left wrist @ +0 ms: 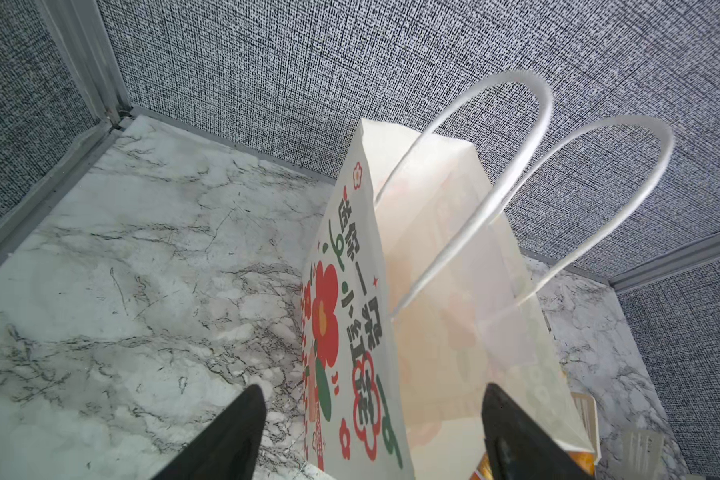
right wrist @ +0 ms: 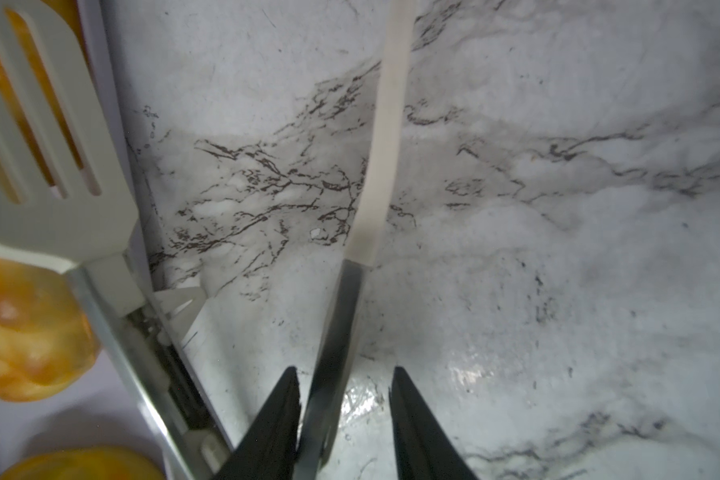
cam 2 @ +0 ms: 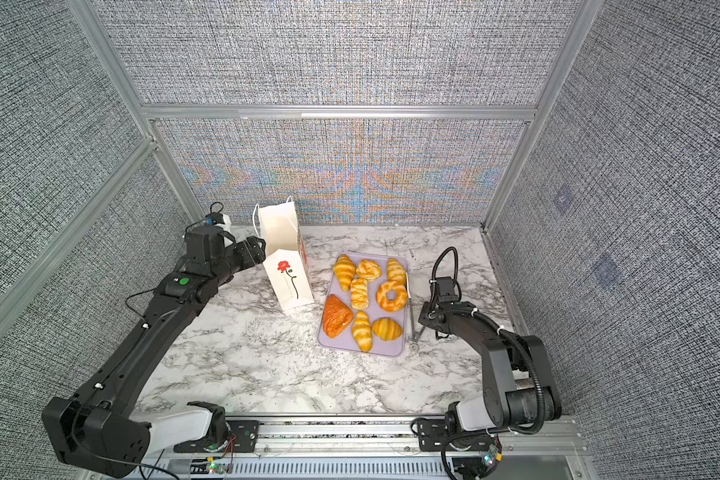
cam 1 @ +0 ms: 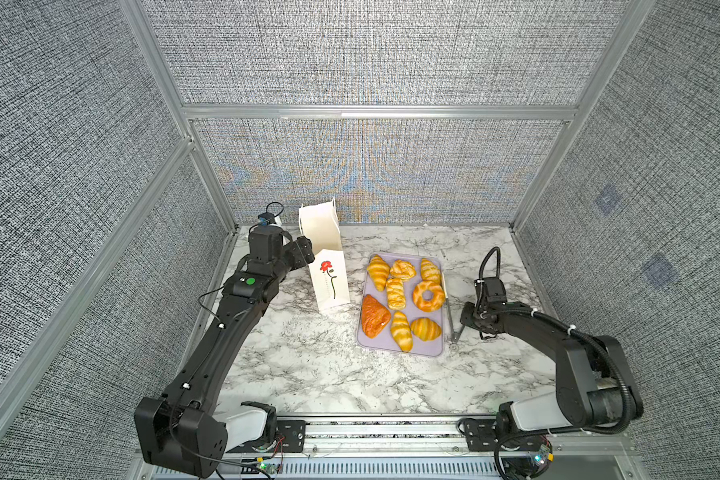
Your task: Place the fake bread into the paper bag
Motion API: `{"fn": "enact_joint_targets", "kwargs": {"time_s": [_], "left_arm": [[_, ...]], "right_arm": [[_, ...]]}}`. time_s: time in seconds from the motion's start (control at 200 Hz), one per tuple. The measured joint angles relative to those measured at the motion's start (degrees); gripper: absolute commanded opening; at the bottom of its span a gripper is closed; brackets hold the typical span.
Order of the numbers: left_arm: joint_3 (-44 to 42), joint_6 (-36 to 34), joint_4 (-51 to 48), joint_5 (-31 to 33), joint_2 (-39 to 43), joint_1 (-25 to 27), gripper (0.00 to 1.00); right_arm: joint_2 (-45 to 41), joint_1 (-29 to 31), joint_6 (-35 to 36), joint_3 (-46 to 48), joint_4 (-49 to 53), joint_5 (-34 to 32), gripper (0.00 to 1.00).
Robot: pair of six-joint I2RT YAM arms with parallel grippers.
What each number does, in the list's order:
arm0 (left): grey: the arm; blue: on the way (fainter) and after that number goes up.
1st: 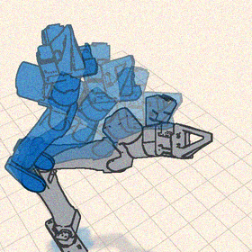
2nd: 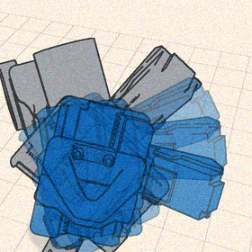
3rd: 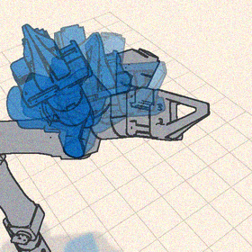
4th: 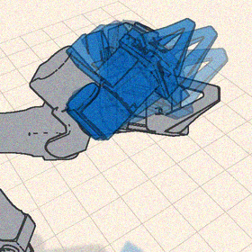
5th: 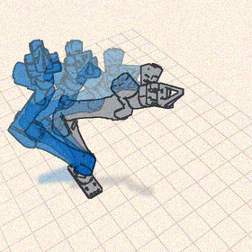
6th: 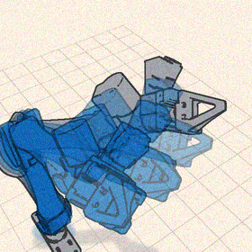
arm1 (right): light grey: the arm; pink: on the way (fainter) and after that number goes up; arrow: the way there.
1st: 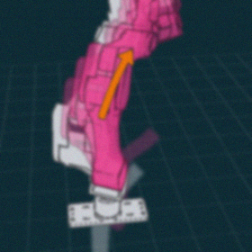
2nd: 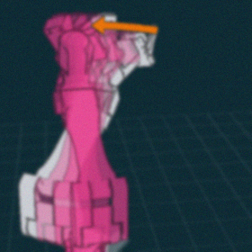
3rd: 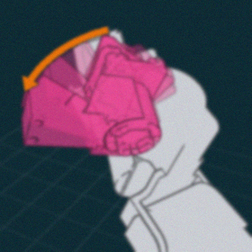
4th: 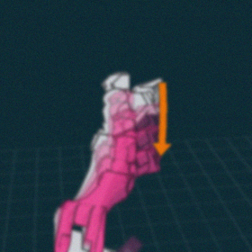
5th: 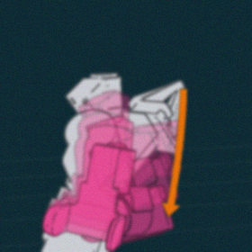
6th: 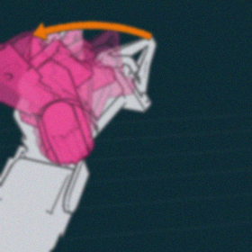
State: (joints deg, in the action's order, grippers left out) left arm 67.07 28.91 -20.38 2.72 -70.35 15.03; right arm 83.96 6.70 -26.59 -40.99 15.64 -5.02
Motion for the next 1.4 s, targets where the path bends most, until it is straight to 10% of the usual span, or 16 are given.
{"fn": "enact_joint_targets", "kwargs": {"time_s": [0.59, 1.396], "left_arm": [[-3.63, -2.03, 0.57, 7.65, 6.36, 6.23, 0.83], [0.31, -15.80, 16.13, 11.96, -2.19, 33.55, 0.90]], "right_arm": [[-4.70, -3.93, -0.37, -2.54, 3.45, -2.23, 0.08], [-12.33, -5.38, 5.46, -16.44, 9.11, 13.46, 0.10]]}}
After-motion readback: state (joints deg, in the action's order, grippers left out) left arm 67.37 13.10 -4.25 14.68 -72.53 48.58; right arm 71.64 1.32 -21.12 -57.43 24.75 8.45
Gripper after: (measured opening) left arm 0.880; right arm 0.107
